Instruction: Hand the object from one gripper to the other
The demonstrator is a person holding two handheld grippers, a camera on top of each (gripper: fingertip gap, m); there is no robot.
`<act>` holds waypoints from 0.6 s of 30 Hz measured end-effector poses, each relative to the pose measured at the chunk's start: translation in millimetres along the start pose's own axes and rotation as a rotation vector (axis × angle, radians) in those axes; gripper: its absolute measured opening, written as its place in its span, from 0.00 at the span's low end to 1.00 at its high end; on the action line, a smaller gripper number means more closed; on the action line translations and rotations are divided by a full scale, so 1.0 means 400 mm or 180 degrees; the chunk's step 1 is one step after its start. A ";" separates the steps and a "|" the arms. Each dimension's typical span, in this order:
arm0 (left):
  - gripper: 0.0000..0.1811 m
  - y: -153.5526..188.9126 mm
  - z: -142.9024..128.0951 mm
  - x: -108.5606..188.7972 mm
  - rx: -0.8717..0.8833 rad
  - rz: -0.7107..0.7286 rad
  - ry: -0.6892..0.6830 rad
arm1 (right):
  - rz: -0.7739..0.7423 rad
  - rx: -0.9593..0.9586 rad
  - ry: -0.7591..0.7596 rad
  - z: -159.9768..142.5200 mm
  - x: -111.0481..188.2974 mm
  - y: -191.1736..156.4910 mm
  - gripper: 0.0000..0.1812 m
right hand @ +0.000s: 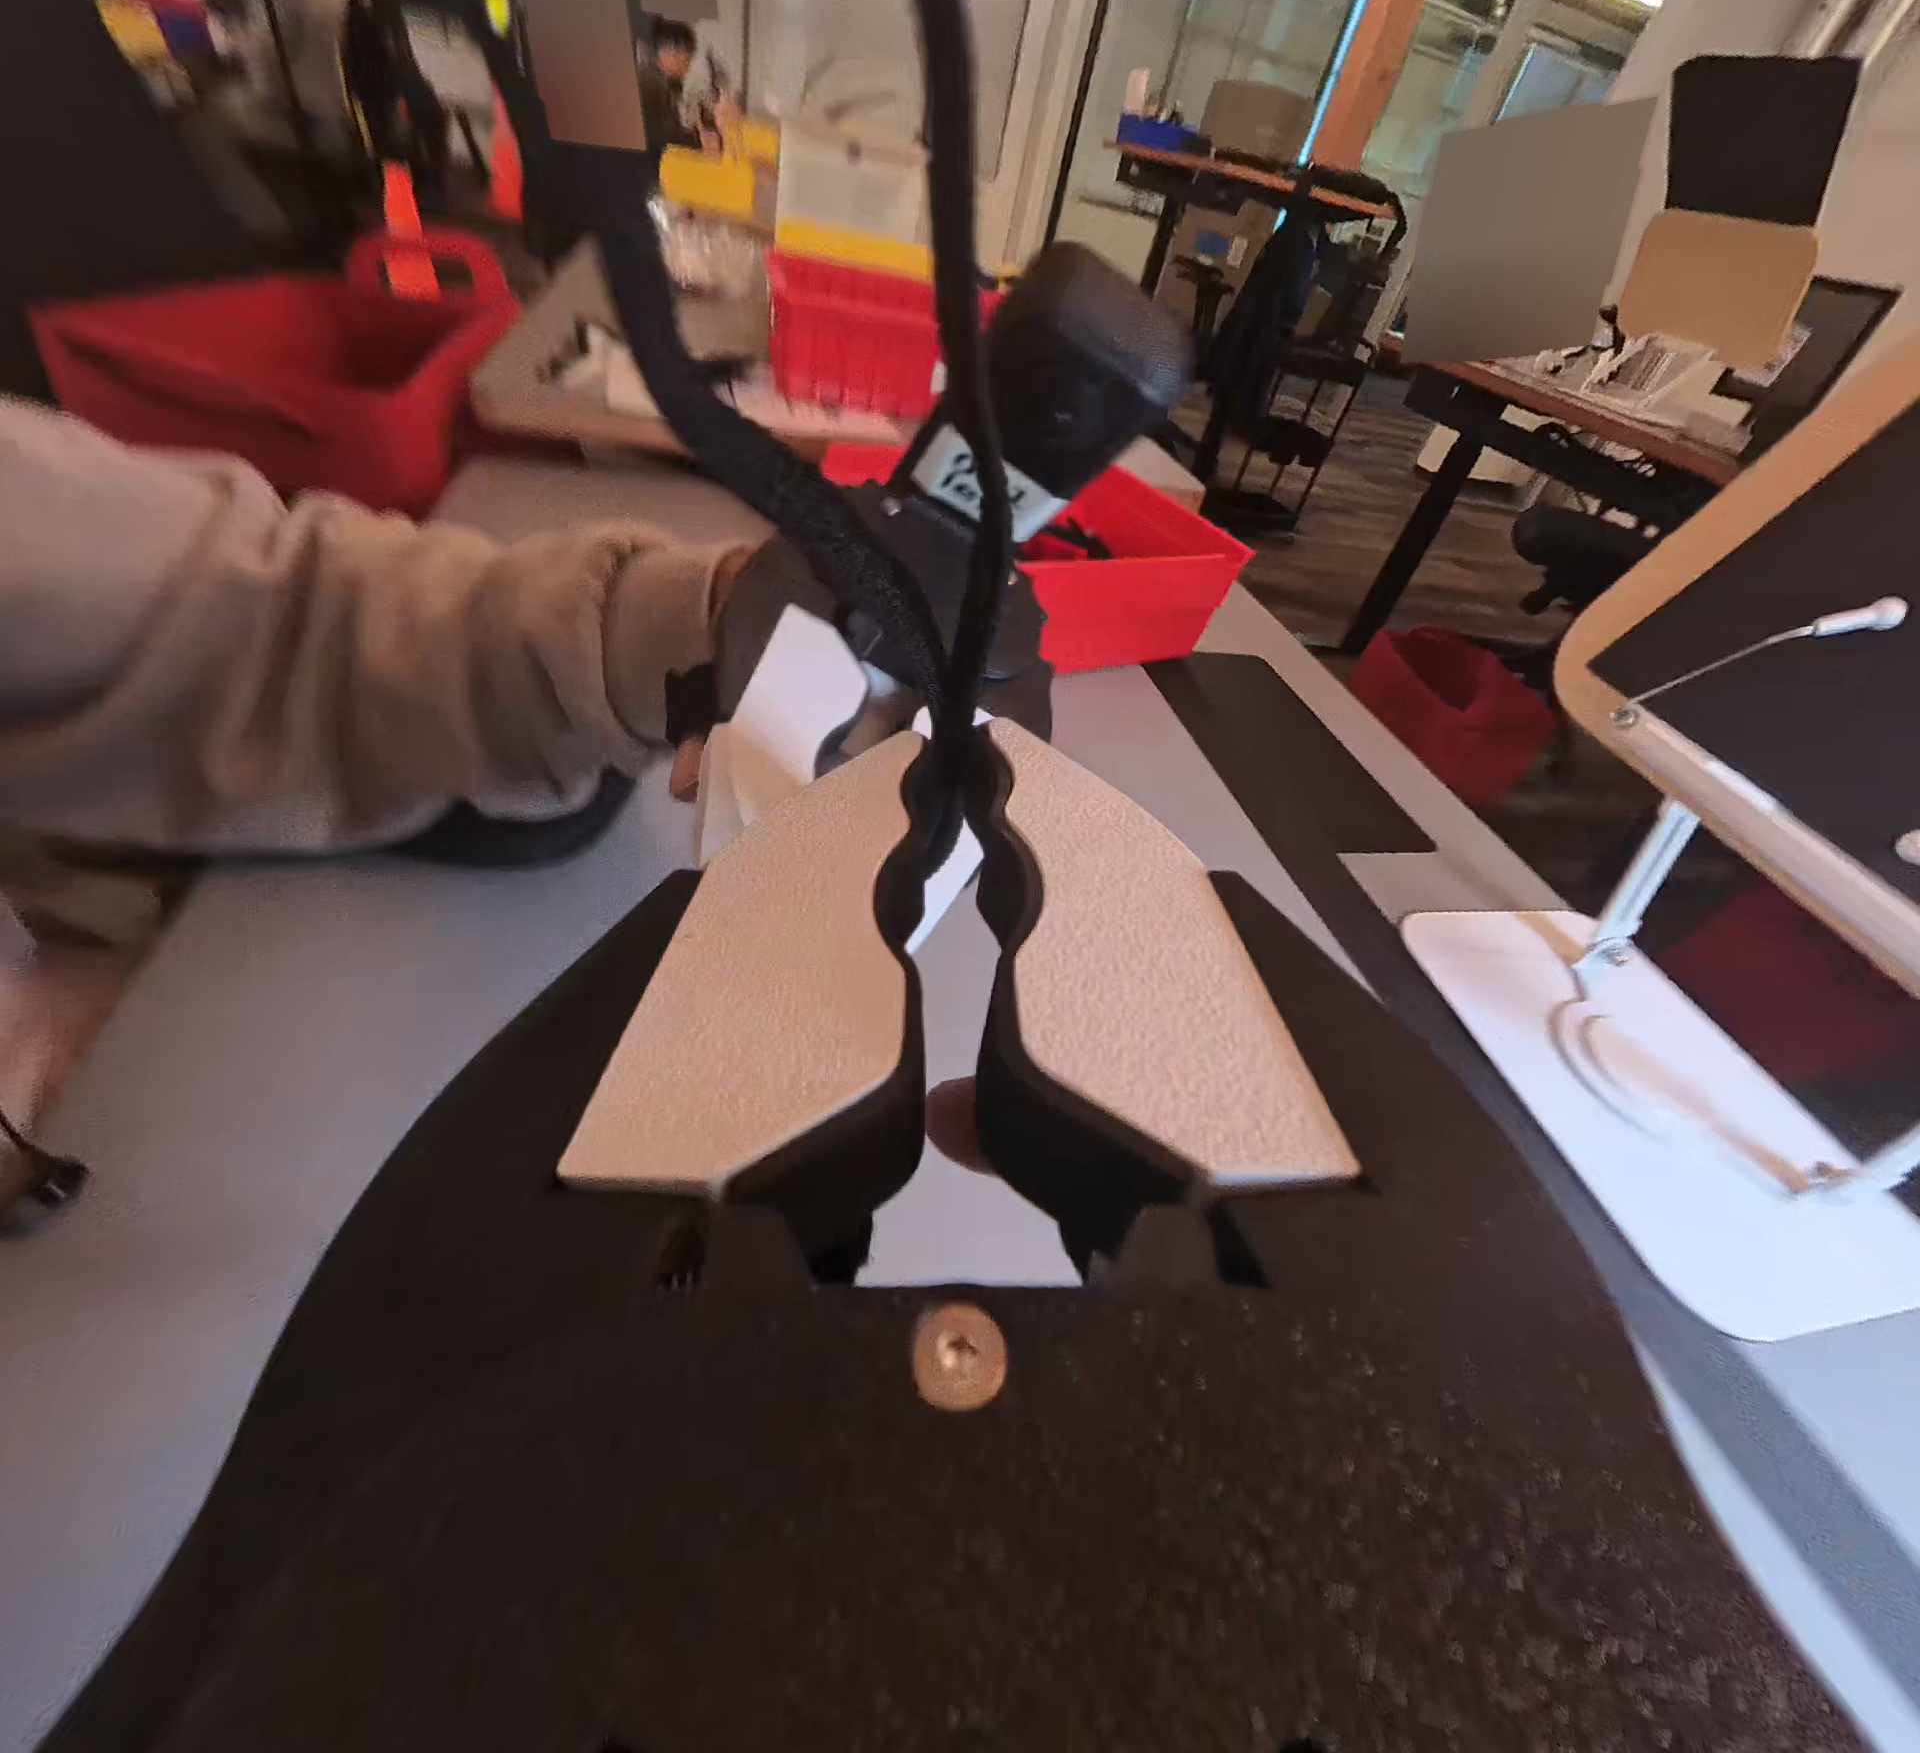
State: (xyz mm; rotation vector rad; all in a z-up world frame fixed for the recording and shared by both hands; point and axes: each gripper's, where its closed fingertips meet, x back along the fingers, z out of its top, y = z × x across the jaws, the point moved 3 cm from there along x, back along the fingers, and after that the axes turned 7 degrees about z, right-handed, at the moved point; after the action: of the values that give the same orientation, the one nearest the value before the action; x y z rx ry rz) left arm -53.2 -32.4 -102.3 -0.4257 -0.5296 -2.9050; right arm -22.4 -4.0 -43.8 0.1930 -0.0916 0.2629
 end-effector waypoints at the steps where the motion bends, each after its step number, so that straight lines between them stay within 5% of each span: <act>1: 0.12 -0.002 0.010 0.007 -0.0190 0.0140 0.0074 | -0.0002 -0.0220 0.0155 0.010 0.012 0.014 0.03; 5: 0.23 -0.015 0.068 0.054 -0.0667 0.0718 0.0497 | -0.0118 -0.1054 0.0507 0.012 0.057 0.080 0.03; 12: 0.23 -0.019 0.164 0.184 -0.1207 0.1601 0.1327 | 0.0147 -0.2263 0.0529 -0.065 0.043 0.119 0.03; 18: 0.27 -0.012 0.161 0.205 -0.2316 0.2435 0.0909 | 0.0807 -0.2845 0.0533 -0.105 -0.016 0.077 0.03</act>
State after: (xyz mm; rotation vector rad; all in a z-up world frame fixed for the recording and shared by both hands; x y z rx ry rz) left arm -115.8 -13.0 -21.2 -0.2063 0.6266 -2.2332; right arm -33.9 32.2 -80.0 -0.7326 -0.0601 0.4644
